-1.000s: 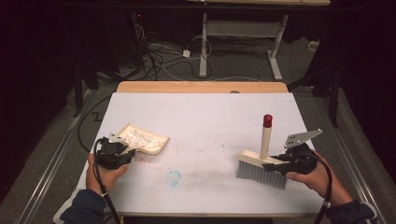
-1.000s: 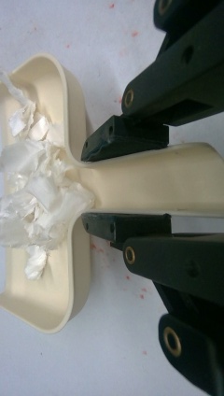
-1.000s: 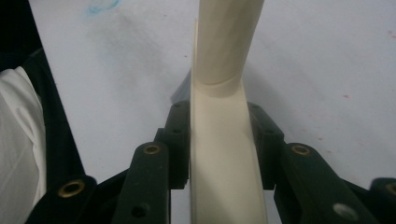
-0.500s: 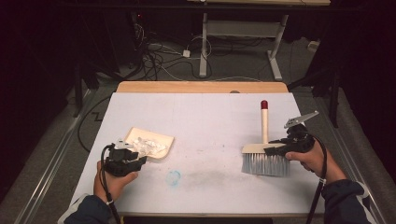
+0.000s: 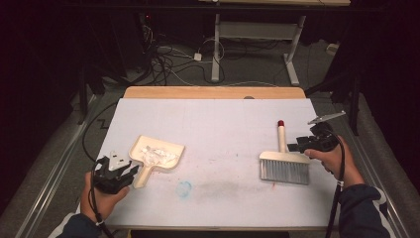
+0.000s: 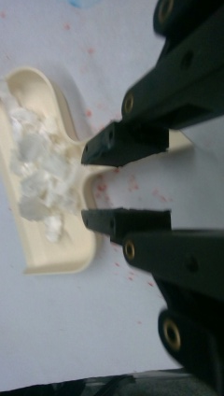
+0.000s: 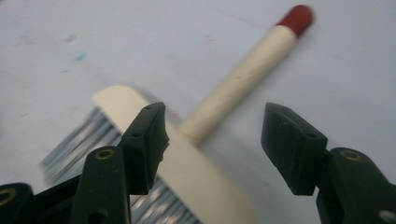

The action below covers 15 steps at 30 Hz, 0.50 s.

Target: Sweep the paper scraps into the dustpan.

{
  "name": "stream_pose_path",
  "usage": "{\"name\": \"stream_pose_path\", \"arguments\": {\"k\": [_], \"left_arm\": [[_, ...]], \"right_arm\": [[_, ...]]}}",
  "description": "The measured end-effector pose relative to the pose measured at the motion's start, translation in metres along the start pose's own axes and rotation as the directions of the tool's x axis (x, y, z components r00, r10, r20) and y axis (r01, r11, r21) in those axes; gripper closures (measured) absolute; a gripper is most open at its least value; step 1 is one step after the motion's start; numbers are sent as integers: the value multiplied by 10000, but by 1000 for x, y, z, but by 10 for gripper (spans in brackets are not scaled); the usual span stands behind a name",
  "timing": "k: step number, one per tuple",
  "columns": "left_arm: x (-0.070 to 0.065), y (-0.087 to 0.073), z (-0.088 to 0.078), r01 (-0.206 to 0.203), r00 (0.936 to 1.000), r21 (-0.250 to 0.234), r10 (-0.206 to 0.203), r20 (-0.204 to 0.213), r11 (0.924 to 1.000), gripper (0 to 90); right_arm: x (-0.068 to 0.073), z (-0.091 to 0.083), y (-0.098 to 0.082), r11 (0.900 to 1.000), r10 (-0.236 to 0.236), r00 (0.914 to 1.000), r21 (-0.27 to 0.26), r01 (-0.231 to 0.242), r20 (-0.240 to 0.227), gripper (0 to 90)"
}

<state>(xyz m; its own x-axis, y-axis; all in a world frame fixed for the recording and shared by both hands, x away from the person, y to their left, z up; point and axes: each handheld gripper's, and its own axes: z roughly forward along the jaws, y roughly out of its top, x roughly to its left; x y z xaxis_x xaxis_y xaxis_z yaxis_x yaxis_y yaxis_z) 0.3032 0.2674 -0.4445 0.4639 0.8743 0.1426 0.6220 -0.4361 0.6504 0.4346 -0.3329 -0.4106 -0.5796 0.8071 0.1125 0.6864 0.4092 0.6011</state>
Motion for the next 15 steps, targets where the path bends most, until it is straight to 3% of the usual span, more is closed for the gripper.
{"name": "stream_pose_path", "arguments": {"k": [1, 2, 3, 4, 5, 7, 9, 11, 12, 15], "left_arm": [[0, 0, 0, 0, 10000, 0, 0, 0, 10000, 773], [3, -2, 1, -74, 9998, 189, 77, -185, 9998, 773], [8, -5, 4, 31, 9999, 333, -28, -107, 9994, 829], [12, -7, 6, 198, 9998, 524, -197, -9, 9984, 848], [17, -11, 13, 249, 9990, 1005, -285, 343, 9946, 852], [18, -13, 16, 236, 9979, 1177, -304, 566, 9928, 842], [9, -14, 24, -254, 9961, 1620, 113, 877, 9865, 831], [7, -14, 25, -357, 9952, 1590, 205, 961, 9866, 818], [-1, -11, 26, -729, 9920, 1570, 554, 1132, 9849, 815], [-7, -9, 26, -987, 9895, 1555, 804, 1197, 9829, 815]], "right_arm": [[0, 0, 0, 10000, 0, 10000, 0, 0, 0, 413], [2, 0, -1, 9999, -69, 9991, -130, 74, 410, 412], [7, -2, -1, 9975, -30, 9977, -697, 77, 672, 418], [11, -2, -1, 9959, 5, 9969, -906, 67, 787, 416], [15, -2, -1, 9941, -87, 9961, -1067, 180, 873, 416], [23, -2, -1, 9906, -284, 9938, -1300, 424, 1079, 418], [34, -1, 0, 9863, -595, 9916, -1466, 762, 1149, 418], [38, -1, 0, 9831, -710, 9909, -1603, 889, 1140, 419], [46, -3, 0, 9780, -822, 9899, -1816, 1024, 1155, 418], [53, -8, -1, 9715, -861, 9897, -2106, 1089, 1144, 418]]}}
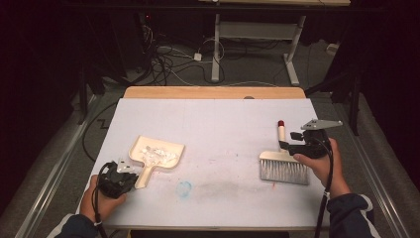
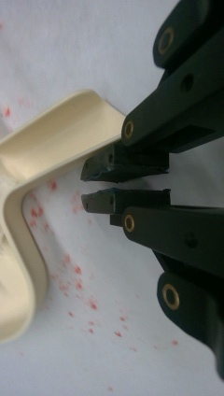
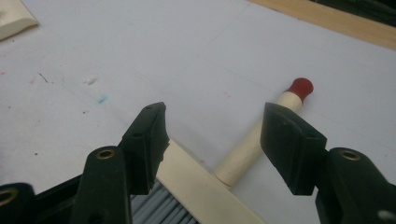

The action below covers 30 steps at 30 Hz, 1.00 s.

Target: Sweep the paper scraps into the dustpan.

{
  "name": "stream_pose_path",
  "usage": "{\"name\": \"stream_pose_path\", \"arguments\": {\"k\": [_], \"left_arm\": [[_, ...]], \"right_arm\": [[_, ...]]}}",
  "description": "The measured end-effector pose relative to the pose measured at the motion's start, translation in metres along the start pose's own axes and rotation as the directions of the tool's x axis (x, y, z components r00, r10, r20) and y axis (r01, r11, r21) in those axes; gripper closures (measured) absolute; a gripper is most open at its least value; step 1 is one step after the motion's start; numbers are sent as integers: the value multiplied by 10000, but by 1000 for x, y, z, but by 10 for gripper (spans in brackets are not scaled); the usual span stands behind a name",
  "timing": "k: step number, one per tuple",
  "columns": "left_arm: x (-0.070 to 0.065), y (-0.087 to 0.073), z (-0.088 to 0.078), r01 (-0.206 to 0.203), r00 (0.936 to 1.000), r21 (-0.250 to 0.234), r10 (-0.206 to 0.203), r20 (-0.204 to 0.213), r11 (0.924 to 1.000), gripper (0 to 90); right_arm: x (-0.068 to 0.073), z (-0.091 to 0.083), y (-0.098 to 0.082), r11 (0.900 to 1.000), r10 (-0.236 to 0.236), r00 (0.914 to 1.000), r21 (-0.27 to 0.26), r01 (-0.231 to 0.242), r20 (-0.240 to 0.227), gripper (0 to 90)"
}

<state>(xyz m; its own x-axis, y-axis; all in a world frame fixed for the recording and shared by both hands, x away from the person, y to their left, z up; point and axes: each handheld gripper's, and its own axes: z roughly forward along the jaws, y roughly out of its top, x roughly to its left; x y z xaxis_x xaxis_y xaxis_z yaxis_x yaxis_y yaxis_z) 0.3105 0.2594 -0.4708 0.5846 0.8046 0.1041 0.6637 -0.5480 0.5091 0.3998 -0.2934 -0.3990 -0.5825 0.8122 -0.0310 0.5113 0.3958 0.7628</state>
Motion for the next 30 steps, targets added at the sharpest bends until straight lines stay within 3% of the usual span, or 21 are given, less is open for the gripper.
{"name": "stream_pose_path", "arguments": {"k": [8, 13, 17, 18, 19, 23, 25, 27, 30], "left_arm": [[-5, 3, 0, -183, 9998, -82, 182, -76, 9998, 780], [-2, 4, -15, -8, 9996, -949, -20, -298, 9955, 719], [-5, 6, -30, -311, 9987, -2070, 219, -464, 9779, 675], [-9, 8, -35, -525, 9978, -2543, 407, -516, 9657, 646], [-9, 8, -35, -525, 9978, -2543, 407, -516, 9657, 621], [-18, 11, -39, -1010, 9932, -3010, 784, -863, 9483, 568], [-22, 13, -40, -1101, 9918, -3170, 832, -973, 9420, 493], [-25, 13, -40, -1185, 9913, -3474, 908, -950, 9302, 407], [-29, 14, -40, -1257, 9893, -3752, 879, -1163, 9184, 353]], "right_arm": [[13, -10, -1, 9984, -333, 9992, -443, 343, 237, 415], [22, -16, -1, 9941, -556, 9975, -910, 593, 430, 404], [30, -20, 0, 9885, -799, 9955, -1249, 857, 513, 393], [36, -24, 2, 9836, -952, 9923, -1460, 1061, 796, 378], [39, -25, 2, 9812, -1017, 9914, -1560, 1136, 821, 374], [48, -30, 4, 9714, -1230, 9884, -1929, 1384, 896, 365], [53, -33, 5, 9672, -1245, 9870, -2096, 1437, 1018, 356], [59, -36, 5, 9611, -1375, 9847, -2260, 1587, 1067, 352], [63, -38, 5, 9573, -1491, 9830, -2333, 1707, 1074, 351]]}}
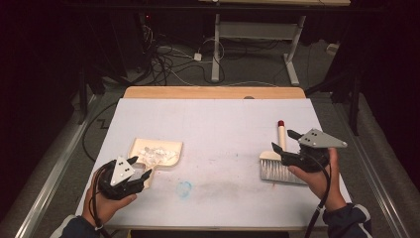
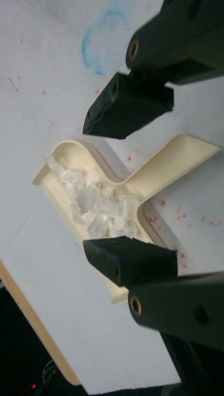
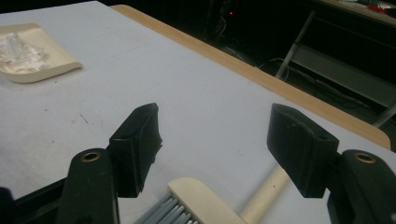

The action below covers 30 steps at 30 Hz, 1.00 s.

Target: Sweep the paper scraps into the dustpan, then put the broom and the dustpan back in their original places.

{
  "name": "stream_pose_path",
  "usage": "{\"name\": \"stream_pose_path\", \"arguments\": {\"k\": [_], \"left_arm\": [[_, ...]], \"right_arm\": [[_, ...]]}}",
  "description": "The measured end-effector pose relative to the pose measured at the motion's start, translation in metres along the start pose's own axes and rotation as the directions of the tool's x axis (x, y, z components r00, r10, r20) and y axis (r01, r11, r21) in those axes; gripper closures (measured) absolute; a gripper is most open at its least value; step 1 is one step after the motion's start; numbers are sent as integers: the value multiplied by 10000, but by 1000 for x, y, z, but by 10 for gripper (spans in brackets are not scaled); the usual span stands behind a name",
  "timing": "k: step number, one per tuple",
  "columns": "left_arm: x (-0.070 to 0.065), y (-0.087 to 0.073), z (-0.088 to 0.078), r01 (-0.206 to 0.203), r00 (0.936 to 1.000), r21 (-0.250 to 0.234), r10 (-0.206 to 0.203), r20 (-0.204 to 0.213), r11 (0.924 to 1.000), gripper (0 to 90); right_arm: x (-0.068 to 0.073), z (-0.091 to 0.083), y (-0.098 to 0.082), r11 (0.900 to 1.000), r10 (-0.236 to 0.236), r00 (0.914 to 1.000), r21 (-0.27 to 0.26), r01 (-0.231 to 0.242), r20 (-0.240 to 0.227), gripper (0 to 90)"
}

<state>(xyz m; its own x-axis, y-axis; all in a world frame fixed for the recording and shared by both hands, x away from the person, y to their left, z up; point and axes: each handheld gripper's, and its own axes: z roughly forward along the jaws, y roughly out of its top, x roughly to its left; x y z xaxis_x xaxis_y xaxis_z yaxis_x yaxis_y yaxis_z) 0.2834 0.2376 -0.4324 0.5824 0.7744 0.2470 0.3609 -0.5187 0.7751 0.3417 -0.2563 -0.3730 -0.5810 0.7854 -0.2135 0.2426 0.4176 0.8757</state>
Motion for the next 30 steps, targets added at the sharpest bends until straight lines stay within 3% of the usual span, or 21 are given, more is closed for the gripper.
{"name": "stream_pose_path", "arguments": {"k": [7, 9, 14, 20, 26, 30], "left_arm": [[-4, 1, -2, -66, 10000, -526, 62, -67, 9986, 255], [-4, 1, -2, -36, 9999, -617, 42, 94, 9981, 236], [-6, 1, 1, -514, 9986, -795, 524, 107, 9955, 202], [-13, 2, -2, -640, 9974, -918, 667, 262, 9937, 196], [-20, 2, -3, -885, 9957, -998, 908, 184, 9911, 194], [-21, 1, -2, -841, 9961, -1102, 864, 164, 9903, 194]], "right_arm": [[9, -4, 0, 9997, -204, 9998, -114, 204, 23, 325], [10, -5, -1, 9998, -163, 9999, -137, 162, -31, 320], [13, -7, -3, 9992, -222, 9997, -339, 225, 83, 293], [21, -7, -3, 9972, -421, 9989, -602, 433, 219, 253], [31, -12, -9, 9957, -618, 9972, -664, 645, 420, 224], [34, -16, -16, 9950, -671, 9968, -711, 701, 432, 209]]}}
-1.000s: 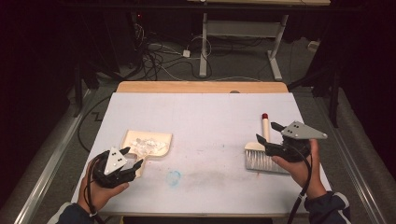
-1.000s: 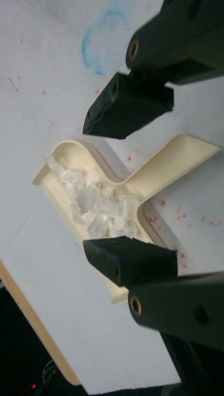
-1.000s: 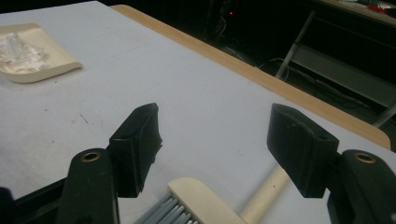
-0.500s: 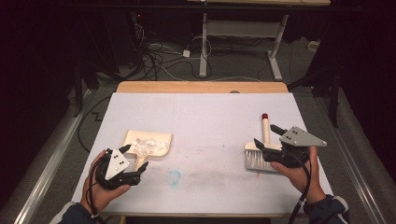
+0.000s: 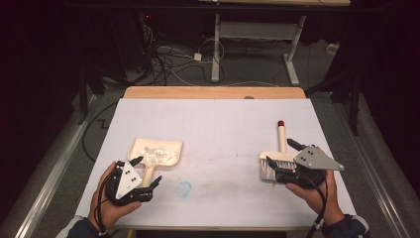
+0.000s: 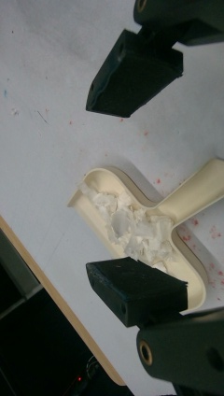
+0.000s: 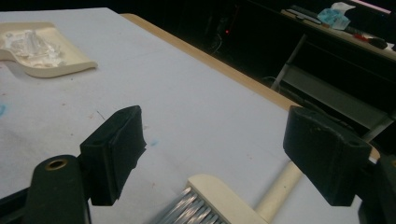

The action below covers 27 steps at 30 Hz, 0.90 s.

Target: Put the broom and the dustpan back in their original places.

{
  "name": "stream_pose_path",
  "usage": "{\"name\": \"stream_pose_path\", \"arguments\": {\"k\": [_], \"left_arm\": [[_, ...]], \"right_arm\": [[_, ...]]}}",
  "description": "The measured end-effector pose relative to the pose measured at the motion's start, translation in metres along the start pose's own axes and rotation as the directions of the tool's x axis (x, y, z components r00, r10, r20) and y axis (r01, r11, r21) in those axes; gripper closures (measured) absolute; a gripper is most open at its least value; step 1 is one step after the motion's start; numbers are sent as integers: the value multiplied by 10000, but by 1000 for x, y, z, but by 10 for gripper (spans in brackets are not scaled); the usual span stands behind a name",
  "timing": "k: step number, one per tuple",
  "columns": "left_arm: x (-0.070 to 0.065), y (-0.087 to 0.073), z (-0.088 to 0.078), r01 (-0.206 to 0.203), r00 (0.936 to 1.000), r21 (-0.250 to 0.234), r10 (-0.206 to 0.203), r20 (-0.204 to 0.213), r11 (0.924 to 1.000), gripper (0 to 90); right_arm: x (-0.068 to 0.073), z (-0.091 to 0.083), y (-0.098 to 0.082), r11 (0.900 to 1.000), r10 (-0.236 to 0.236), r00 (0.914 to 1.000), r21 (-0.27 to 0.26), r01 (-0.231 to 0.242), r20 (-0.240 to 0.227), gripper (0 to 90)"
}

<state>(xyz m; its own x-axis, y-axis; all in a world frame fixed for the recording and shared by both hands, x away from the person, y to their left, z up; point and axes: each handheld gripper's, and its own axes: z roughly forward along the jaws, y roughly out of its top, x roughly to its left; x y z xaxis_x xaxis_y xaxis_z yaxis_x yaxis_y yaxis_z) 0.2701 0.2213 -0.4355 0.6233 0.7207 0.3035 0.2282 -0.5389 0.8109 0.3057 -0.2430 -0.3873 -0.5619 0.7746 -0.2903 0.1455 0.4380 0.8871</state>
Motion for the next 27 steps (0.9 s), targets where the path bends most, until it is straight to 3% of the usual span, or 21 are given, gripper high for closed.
{"name": "stream_pose_path", "arguments": {"k": [5, 16, 21, 25, 27], "left_arm": [[-2, -3, 1, 91, 9997, -186, -95, -220, 9998, 194], [-5, -11, 11, -4, 9999, 237, 0, 166, 9997, 194], [-7, -13, 14, -76, 9996, 361, 67, 270, 9993, 194], [-9, -16, 19, -203, 9991, 559, 181, 381, 9982, 193], [-10, -17, 20, -150, 9991, 597, 126, 402, 9981, 190]], "right_arm": [[4, -2, -11, 10000, -30, 10000, 69, 31, -31, 204], [8, -5, -40, 9997, 41, 9999, 256, -44, 142, 211], [13, -4, -55, 9993, 99, 10000, 372, -100, 6, 214], [20, -2, -67, 9973, -336, 9994, 648, 333, 41, 218], [23, -3, -72, 9979, -287, 9996, 586, 288, -30, 224]]}}
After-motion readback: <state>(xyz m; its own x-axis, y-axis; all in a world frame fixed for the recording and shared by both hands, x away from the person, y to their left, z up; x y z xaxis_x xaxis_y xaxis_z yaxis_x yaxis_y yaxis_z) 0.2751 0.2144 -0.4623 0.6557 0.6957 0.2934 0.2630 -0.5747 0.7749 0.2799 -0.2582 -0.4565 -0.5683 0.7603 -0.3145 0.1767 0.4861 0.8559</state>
